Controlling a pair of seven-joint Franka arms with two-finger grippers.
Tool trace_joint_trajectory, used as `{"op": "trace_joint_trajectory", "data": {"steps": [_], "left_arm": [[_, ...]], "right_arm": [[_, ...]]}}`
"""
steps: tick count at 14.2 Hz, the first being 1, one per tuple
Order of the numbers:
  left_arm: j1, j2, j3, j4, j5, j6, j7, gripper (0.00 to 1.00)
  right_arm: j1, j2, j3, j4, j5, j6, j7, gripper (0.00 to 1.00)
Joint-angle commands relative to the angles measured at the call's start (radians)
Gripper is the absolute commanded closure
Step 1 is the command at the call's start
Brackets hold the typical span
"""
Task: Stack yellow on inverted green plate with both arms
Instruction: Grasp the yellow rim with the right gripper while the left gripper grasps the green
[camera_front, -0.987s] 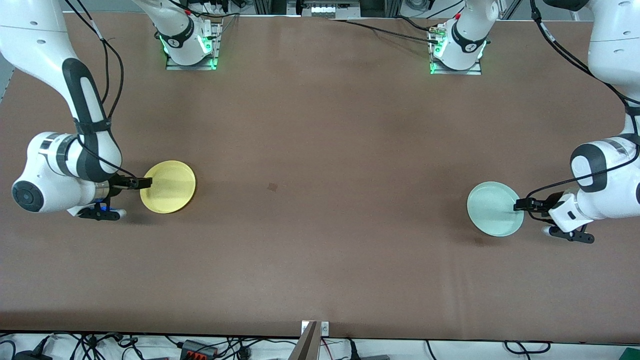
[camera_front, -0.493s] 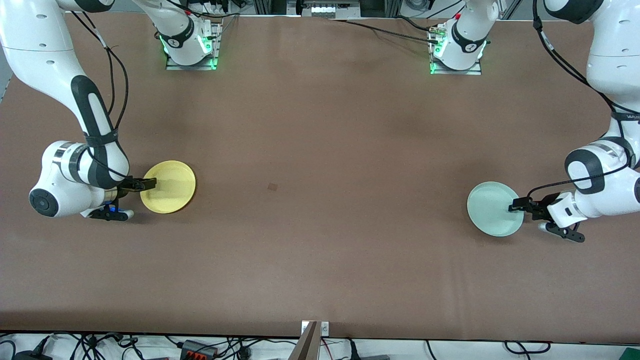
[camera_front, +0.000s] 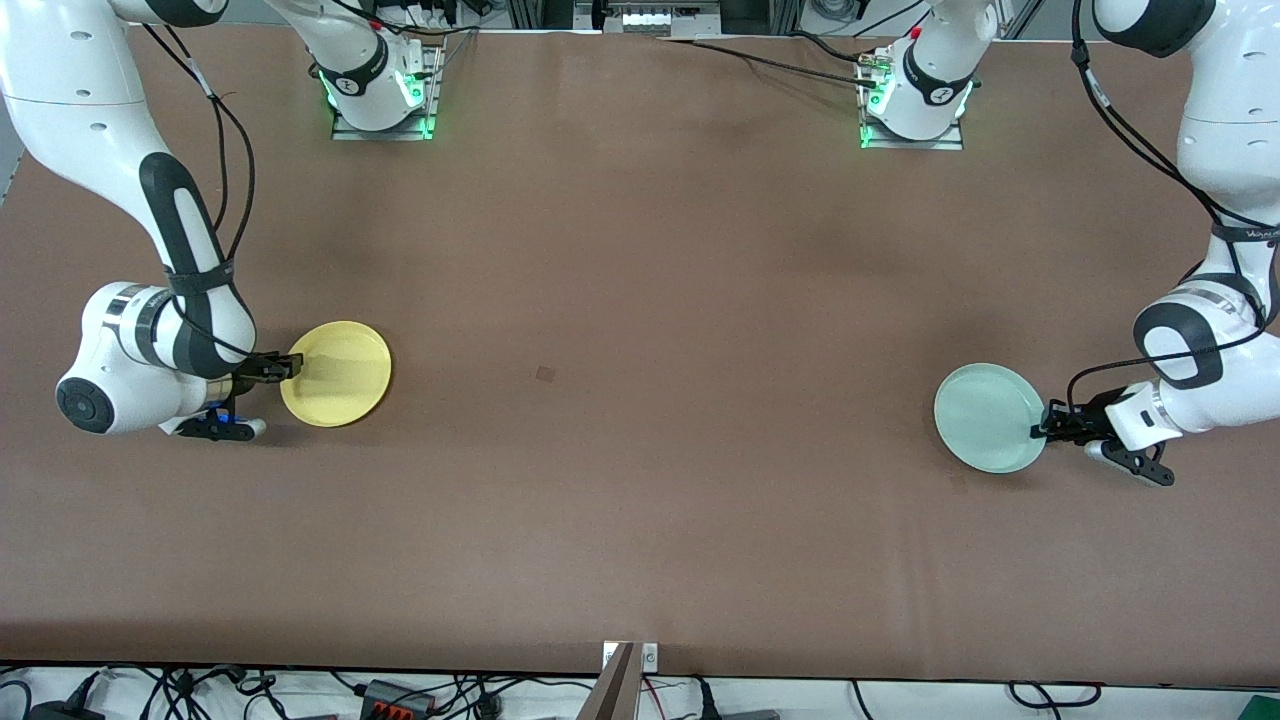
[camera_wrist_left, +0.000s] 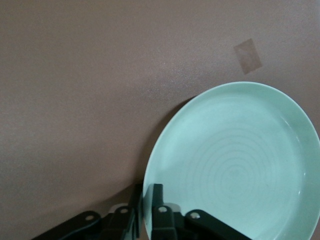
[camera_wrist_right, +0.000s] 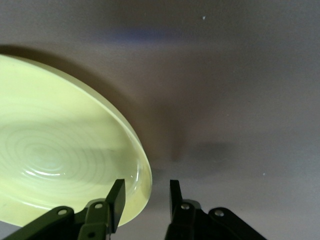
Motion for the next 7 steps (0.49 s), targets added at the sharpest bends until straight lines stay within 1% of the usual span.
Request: {"op": "trace_joint_trajectory", "data": {"steps": [1, 2, 3, 4, 6, 7], "left_arm": [[0.010, 0.008, -0.010, 0.013, -0.041, 0.016, 0.045, 0.99], [0.008, 0.005, -0.010, 0.015, -0.050, 0.016, 0.045, 0.99], [0.005, 0.004, -0.010, 0.030, -0.050, 0.013, 0.045, 0.99], [0.002, -0.001, -0.010, 0.041, -0.047, 0.008, 0.042, 0.99], [-0.013, -0.044, -0.010, 0.041, -0.038, 0.000, 0.035, 0.99], [-0.034, -0.065, -0.004, 0.038, -0.029, -0.004, 0.033, 0.99]], "right_arm": [[-0.013, 0.006, 0.010, 0.010, -0.009, 0.000, -0.017, 0.59], [-0.013, 0.008, 0.010, 0.010, -0.006, 0.000, -0.017, 0.62], [-0.013, 0.011, 0.012, 0.010, 0.000, 0.000, -0.017, 0.68], [-0.013, 0.012, 0.012, 0.010, 0.007, 0.000, -0.017, 0.76], [-0.013, 0.014, 0.010, 0.010, 0.007, 0.001, -0.017, 0.83], [-0.013, 0.014, 0.012, 0.010, 0.005, 0.001, -0.018, 0.84]]}}
